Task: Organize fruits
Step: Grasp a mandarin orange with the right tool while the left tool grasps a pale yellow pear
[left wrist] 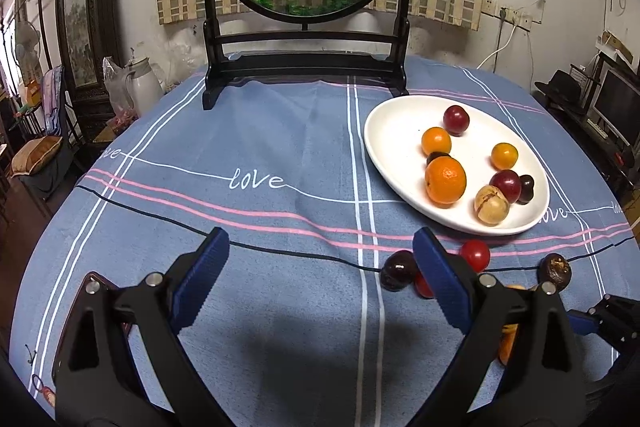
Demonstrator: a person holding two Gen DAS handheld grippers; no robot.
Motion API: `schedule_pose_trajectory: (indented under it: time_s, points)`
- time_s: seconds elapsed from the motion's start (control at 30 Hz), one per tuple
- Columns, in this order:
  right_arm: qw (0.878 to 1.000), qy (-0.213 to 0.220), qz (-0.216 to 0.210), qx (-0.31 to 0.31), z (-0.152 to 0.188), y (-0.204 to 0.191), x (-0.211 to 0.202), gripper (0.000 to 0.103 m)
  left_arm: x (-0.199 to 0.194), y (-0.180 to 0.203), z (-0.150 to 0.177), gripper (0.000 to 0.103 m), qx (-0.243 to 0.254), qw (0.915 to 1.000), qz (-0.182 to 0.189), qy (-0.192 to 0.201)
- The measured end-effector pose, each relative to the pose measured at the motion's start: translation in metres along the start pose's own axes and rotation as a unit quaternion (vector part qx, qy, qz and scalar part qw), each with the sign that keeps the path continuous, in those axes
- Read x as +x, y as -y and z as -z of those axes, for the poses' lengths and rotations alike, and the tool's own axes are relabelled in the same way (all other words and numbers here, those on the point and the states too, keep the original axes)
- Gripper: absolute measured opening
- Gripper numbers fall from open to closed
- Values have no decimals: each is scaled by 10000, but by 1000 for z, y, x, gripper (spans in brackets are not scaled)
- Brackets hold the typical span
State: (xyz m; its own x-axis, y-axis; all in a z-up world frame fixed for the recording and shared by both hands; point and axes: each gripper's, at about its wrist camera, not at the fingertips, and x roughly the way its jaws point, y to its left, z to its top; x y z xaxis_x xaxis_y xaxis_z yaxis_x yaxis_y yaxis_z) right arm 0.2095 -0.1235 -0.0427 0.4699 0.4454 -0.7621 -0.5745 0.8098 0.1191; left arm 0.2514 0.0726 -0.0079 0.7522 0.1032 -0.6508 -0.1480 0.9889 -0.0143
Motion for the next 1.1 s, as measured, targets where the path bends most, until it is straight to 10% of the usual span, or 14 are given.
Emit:
schedule_pose_trajectory:
  time_s: [0.33, 0.6, 1.1]
  points:
    - [9999, -131, -33, 0, 1, 2, 7, 43, 0, 2, 1, 95, 20, 10000, 39, -31]
    - [9915, 426, -471, 1137, -3, 51, -26, 43, -2, 20, 6, 95, 393, 9985, 384, -33]
    - [9836, 651, -359, 1646, -3, 73, -40, 43, -18, 104, 52, 71, 2414, 9625, 1217, 237]
